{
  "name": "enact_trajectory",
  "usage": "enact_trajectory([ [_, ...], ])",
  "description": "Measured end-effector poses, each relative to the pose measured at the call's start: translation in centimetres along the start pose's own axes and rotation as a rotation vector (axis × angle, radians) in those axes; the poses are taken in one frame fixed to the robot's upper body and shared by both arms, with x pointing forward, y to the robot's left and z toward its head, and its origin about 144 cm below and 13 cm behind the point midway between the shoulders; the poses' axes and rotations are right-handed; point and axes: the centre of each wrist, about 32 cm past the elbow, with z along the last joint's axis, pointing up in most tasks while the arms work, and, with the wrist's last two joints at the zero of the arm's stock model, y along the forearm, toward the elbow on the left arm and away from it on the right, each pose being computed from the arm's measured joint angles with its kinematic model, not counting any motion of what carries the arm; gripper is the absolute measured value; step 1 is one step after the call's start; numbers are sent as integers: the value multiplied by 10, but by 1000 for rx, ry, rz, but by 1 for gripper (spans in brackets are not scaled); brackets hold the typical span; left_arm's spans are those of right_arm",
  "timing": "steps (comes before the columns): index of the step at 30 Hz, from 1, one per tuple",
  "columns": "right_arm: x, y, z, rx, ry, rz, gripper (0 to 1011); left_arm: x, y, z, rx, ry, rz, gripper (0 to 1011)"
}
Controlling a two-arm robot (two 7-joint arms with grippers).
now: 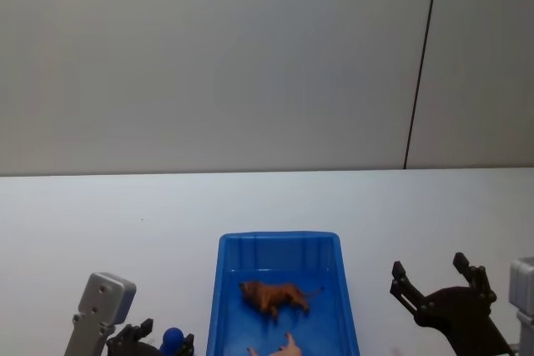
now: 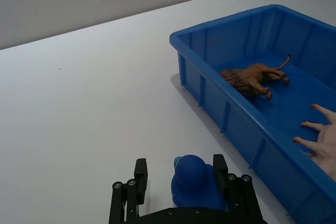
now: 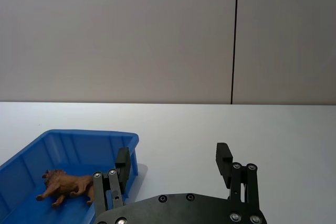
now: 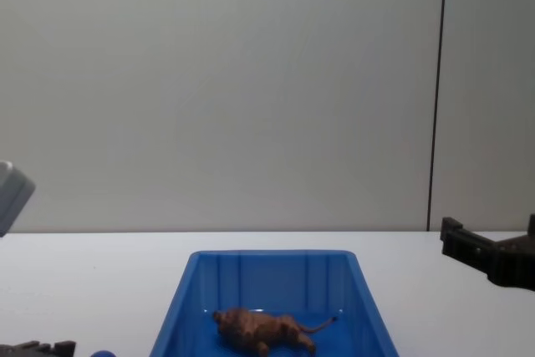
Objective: Pick up the two dolls from the table and place them into the box.
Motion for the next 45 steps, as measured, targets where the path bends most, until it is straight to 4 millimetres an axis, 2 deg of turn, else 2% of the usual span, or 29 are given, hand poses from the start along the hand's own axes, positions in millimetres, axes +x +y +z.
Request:
enact_trajectory([
  [8, 0, 0, 0, 0, 0, 0, 1001, 0, -4, -4, -4, -7, -18, 560],
  [9, 0, 0, 0, 0, 0, 0, 1001, 0, -4, -4, -4, -7, -18, 560],
  [10, 0, 0, 0, 0, 0, 0, 1001, 0, -4, -5, -3, -7, -20, 499],
  [15, 0, 0, 0, 0, 0, 0, 1001, 0, -5, -8, -3, -7, -27, 330],
  [24, 0, 0, 0, 0, 0, 0, 1001, -1, -5, -11, -8, -10, -31, 264],
  [30, 0, 0, 0, 0, 0, 0, 1001, -1, -3, -6, -36, -27, -28, 229],
  [36, 0, 0, 0, 0, 0, 0, 1001, -2, -1, 9, -87, -62, -17, 199],
  [45, 0, 0, 0, 0, 0, 0, 1001, -5, 0, 42, -174, -141, -14, 149],
])
